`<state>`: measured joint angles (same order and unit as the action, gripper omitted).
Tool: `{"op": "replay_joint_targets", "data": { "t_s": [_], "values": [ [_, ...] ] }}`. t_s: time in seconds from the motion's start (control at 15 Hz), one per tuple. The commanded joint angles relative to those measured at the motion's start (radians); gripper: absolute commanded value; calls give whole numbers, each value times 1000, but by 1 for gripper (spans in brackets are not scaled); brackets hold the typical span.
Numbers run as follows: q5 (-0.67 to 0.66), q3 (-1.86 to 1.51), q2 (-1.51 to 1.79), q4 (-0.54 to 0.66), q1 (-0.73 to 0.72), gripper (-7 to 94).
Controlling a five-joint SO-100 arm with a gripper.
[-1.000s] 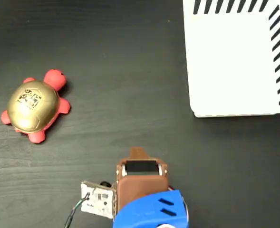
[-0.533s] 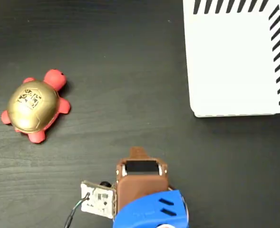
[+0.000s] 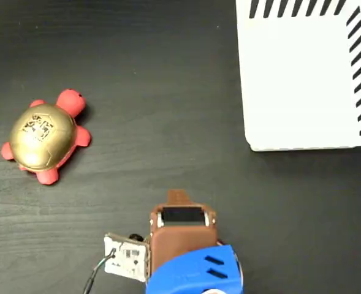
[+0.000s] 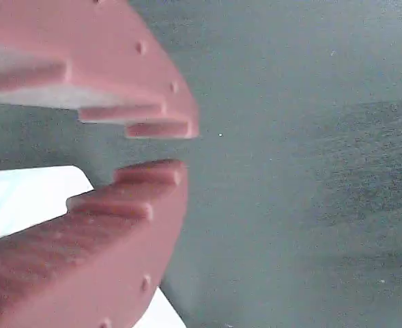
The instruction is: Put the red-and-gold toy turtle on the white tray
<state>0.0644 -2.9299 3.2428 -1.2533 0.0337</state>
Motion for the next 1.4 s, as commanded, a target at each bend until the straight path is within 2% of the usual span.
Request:
{"op": "replay_joint_targets", "data": {
  "t_s": [0.0,0.73,1.33],
  "values": [
    [12,11,6,-15,6,0],
    [12,11,6,-15,5,0],
    [-78,18,-71,12,-106,0]
  ]
}}
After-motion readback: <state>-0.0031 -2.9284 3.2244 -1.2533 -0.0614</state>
